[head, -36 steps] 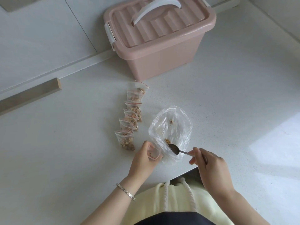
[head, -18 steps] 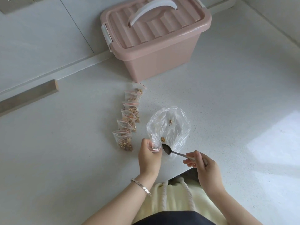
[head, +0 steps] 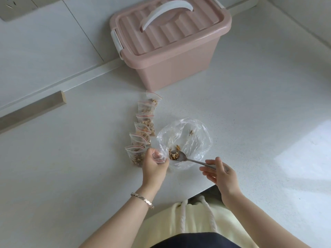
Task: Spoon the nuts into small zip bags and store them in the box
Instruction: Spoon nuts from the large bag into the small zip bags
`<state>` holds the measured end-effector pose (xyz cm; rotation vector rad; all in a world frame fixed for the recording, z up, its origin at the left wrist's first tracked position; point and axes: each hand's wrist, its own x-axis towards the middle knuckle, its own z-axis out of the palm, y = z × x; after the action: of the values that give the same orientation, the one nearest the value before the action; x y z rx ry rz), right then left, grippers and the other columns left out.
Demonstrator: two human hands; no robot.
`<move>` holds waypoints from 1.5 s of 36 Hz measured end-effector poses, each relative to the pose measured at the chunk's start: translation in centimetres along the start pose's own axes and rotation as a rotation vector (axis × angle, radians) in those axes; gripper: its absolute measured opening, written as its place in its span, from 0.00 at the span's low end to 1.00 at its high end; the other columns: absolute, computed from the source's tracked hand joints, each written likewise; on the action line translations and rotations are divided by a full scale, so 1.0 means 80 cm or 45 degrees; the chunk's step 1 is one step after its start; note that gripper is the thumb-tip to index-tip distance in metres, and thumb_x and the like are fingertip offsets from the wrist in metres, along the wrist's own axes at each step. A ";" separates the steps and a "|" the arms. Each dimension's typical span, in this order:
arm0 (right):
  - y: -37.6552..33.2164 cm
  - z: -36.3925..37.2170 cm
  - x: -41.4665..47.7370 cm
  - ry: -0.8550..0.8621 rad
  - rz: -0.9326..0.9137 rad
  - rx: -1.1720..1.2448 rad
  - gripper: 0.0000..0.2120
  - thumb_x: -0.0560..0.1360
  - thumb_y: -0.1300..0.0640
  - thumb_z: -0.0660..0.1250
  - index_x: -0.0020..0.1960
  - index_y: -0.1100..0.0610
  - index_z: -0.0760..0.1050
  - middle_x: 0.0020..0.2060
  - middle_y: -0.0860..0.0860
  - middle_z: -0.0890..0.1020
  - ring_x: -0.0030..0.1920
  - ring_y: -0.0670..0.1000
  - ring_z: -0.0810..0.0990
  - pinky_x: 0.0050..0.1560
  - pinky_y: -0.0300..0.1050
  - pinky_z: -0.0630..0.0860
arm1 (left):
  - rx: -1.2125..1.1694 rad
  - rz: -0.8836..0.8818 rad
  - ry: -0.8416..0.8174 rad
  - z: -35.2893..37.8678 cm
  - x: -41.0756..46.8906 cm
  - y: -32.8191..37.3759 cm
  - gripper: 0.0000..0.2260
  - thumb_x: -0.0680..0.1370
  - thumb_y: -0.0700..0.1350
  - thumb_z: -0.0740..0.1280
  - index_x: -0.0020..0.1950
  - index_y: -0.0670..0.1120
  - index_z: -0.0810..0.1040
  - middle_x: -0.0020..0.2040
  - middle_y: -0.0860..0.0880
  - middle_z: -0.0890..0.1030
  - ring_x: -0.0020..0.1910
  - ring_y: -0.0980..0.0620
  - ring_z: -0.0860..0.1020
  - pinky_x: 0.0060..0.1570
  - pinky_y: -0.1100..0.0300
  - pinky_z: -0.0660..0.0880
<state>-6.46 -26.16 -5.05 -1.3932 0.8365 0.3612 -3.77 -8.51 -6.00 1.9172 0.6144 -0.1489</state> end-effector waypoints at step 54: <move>-0.079 0.002 -0.062 -0.120 -1.399 -0.983 0.27 0.79 0.39 0.49 0.40 0.52 0.81 0.28 0.45 0.79 0.30 0.45 0.75 0.31 0.39 0.71 | 0.267 0.361 -0.214 -0.005 -0.008 -0.018 0.12 0.71 0.43 0.72 0.48 0.46 0.71 0.45 0.53 0.73 0.44 0.57 0.74 0.40 0.73 0.69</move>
<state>-5.44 -25.97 2.93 -2.2904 -0.2805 -0.1441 -5.08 -7.92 -6.78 2.1456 0.2166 -0.1967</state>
